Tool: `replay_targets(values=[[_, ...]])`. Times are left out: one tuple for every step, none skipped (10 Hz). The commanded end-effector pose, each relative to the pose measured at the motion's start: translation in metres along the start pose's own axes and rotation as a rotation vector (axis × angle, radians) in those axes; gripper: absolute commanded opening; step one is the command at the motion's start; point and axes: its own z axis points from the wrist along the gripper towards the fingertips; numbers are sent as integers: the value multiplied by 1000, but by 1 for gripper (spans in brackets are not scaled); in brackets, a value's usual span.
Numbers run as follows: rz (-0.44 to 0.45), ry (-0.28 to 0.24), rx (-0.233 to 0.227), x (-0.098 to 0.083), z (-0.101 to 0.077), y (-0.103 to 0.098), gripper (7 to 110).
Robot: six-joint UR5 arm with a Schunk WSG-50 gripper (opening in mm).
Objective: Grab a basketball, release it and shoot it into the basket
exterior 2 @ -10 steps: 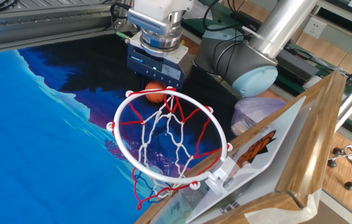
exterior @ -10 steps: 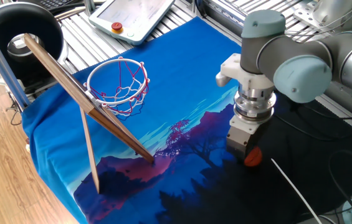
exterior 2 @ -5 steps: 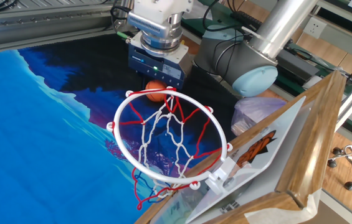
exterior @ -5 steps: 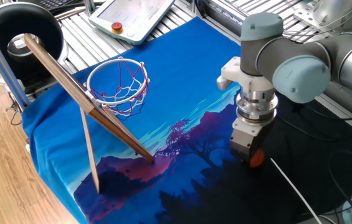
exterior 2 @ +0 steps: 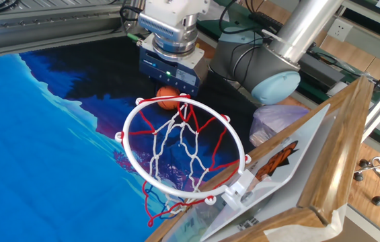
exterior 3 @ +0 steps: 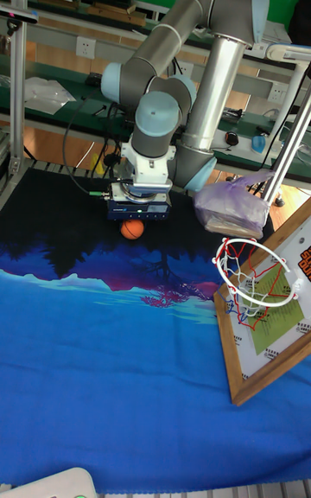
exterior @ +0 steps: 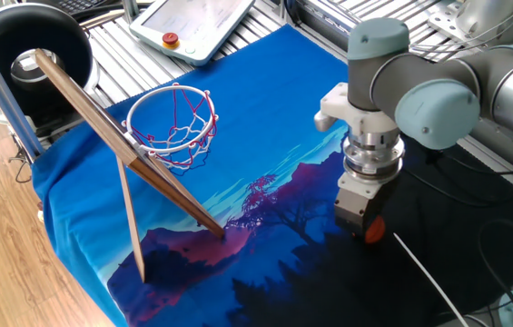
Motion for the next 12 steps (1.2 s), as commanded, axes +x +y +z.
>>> replay_targets(values=[[24, -10, 0, -4, -4, 0, 22], [29, -5, 0, -4, -11, 1, 7], [32, 0, 0, -6, -23, 3, 7], [22, -10, -20, -14, -39, 8, 7], [7, -29, -51, -24, -59, 17, 7], [-20, -66, -63, -43, -83, 19, 7], [-42, -101, -47, -63, -104, 13, 7], [-64, -136, -44, -85, -122, 11, 7], [-82, -169, -63, -104, -135, 16, 7], [-99, -221, -100, -120, -136, 23, 7], [-99, -230, -82, -122, -137, 17, 7], [-97, -220, -53, -120, -136, 9, 7]])
